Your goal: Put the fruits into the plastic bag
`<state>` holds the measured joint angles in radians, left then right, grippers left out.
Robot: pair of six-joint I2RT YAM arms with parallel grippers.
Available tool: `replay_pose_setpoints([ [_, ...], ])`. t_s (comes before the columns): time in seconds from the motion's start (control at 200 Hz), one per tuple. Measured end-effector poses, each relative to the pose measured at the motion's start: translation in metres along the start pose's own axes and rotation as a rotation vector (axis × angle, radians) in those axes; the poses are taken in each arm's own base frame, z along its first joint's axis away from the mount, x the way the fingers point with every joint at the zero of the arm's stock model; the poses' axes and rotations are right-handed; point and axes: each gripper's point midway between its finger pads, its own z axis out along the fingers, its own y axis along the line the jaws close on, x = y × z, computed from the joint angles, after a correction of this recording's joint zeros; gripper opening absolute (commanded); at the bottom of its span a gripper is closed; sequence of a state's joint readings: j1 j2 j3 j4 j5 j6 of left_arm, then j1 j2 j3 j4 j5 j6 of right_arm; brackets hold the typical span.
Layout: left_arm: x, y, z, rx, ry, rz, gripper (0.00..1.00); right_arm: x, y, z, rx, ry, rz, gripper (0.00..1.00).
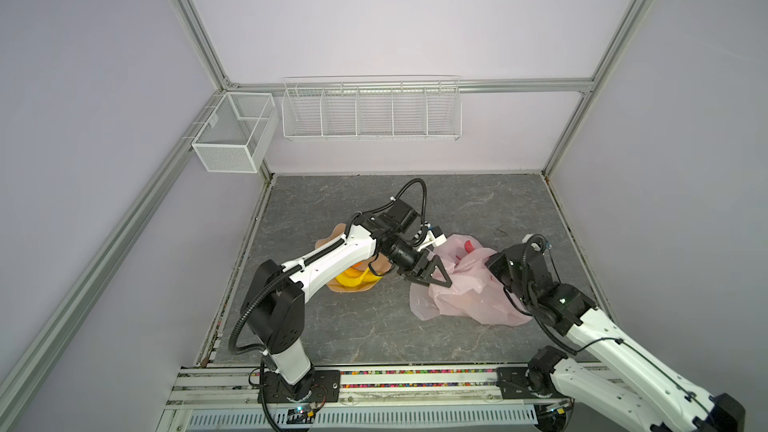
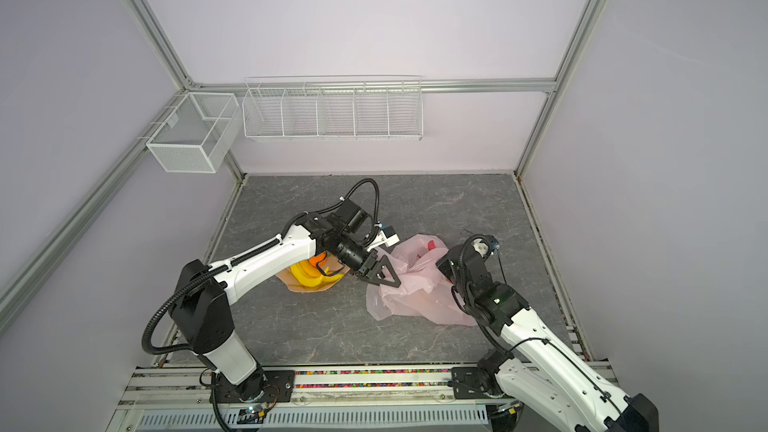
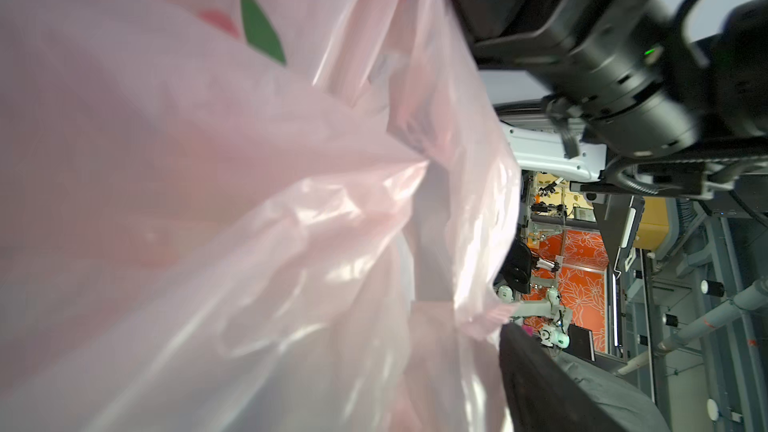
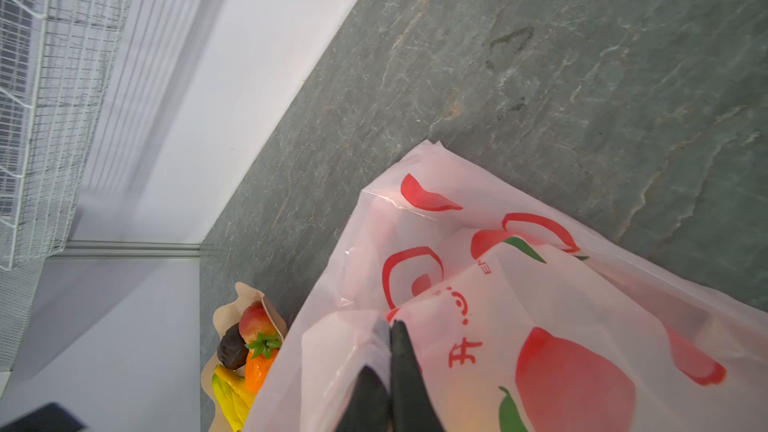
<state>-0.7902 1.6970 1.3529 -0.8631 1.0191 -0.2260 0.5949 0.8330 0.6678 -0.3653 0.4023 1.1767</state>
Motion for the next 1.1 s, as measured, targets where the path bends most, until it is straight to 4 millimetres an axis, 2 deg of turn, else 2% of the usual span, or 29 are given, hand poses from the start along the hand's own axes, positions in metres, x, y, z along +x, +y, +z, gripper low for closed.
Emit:
replay_pose_setpoints([
  [0.095, 0.018, 0.013, 0.005, -0.005, 0.035, -0.054, 0.81, 0.002, 0.01, 0.003, -0.037, 0.012, -0.009, 0.06],
  [0.19, 0.028, 0.014, 0.006, 0.01, 0.047, -0.069, 0.82, 0.006, 0.013, 0.008, -0.045, 0.028, -0.022, 0.06],
  [0.285, 0.033, 0.006, 0.003, 0.033, 0.043, -0.053, 0.83, 0.008, 0.011, 0.012, -0.034, 0.039, -0.034, 0.06],
  [0.46, 0.041, -0.023, -0.01, 0.1, 0.024, 0.01, 0.84, 0.006, 0.009, 0.019, -0.019, 0.036, -0.042, 0.06],
  [0.595, 0.054, -0.025, -0.004, 0.12, 0.066, 0.013, 0.84, 0.001, 0.005, 0.029, -0.003, 0.033, -0.039, 0.06],
  [0.725, 0.07, -0.02, 0.004, 0.12, 0.119, -0.017, 0.84, -0.008, 0.004, 0.038, 0.008, 0.025, -0.025, 0.06],
  [0.87, 0.079, -0.022, 0.012, 0.12, 0.159, -0.011, 0.84, -0.021, 0.013, 0.046, 0.007, 0.017, -0.014, 0.06],
  [0.99, 0.079, -0.023, 0.013, 0.116, 0.161, -0.001, 0.84, -0.031, 0.02, 0.048, 0.0, 0.006, -0.013, 0.06],
  [1.1, 0.077, -0.023, 0.011, 0.085, 0.156, 0.023, 0.81, -0.047, 0.013, 0.05, 0.022, -0.016, 0.001, 0.06],
])
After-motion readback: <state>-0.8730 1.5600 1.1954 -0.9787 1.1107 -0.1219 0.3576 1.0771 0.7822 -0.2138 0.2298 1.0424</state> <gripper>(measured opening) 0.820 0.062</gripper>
